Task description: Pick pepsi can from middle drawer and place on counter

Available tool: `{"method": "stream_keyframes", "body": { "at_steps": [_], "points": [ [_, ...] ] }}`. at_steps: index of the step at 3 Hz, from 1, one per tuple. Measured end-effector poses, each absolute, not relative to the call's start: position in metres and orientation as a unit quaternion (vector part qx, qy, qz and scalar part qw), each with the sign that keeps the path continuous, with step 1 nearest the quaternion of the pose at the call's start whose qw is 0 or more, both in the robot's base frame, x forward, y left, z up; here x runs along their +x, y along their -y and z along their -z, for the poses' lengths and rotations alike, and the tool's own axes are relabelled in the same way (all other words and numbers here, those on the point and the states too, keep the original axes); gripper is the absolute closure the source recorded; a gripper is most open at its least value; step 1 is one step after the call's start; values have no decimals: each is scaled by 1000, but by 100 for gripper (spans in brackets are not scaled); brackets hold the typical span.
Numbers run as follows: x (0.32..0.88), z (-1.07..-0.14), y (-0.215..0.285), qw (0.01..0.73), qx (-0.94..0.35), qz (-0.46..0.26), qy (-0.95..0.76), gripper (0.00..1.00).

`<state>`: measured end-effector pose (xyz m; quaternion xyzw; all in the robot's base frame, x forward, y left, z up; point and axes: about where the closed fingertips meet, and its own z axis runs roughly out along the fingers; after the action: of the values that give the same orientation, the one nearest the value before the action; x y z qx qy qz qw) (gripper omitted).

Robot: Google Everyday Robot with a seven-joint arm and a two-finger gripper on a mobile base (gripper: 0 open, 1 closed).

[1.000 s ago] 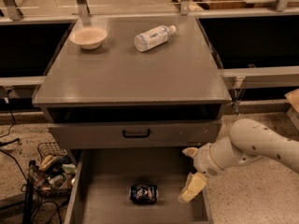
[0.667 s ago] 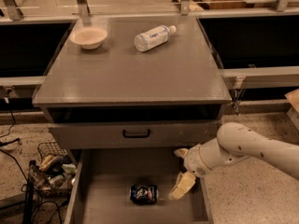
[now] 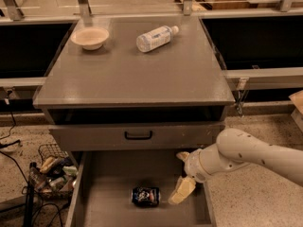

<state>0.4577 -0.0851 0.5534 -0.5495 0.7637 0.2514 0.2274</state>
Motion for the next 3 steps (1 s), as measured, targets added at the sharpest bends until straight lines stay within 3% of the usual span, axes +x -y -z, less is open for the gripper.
{"method": "stream_keyframes", "body": {
  "at_steps": [3],
  "points": [
    [460, -520, 75, 234, -538, -181, -790, 0]
  ]
}}
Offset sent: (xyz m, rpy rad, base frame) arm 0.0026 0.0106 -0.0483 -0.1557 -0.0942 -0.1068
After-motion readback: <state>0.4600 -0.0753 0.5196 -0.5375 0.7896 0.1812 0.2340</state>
